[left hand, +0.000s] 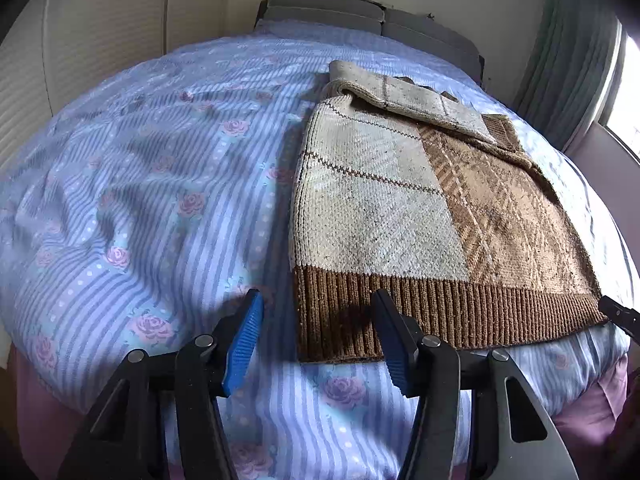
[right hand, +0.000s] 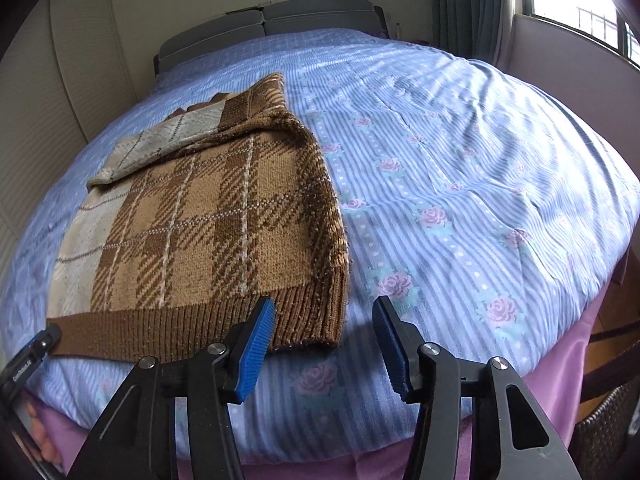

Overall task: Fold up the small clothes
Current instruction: 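Lower both tools to the ribbed brown hem and close on it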

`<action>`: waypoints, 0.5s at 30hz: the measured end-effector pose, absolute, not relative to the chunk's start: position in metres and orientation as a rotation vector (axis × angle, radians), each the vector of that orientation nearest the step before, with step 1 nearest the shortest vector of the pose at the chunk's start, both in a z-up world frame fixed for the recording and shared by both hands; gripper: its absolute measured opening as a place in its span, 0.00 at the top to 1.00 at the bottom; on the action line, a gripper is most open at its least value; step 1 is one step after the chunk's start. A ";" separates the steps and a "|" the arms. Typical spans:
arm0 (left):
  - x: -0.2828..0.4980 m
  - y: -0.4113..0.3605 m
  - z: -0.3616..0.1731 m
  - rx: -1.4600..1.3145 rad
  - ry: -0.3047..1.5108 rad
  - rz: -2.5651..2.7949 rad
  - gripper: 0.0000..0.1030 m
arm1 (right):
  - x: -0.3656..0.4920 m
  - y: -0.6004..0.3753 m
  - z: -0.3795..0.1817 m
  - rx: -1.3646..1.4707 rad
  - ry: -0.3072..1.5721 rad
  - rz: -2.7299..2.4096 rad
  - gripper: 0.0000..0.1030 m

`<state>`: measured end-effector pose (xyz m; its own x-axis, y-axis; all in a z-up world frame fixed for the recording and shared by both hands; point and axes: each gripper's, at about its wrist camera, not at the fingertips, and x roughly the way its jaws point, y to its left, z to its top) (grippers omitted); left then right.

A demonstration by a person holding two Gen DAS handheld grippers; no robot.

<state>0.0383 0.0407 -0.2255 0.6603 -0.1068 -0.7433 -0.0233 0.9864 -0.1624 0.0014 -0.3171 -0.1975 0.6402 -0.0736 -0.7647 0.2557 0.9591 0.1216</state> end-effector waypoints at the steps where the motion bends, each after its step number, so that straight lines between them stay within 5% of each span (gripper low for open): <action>1: 0.039 0.040 -0.227 -0.166 0.852 -0.052 0.50 | 0.002 -0.319 -0.199 0.239 0.863 -0.187 0.51; 15: 0.039 0.042 -0.233 -0.229 0.884 -0.094 0.67 | 0.005 -0.322 -0.205 0.274 0.890 -0.149 0.51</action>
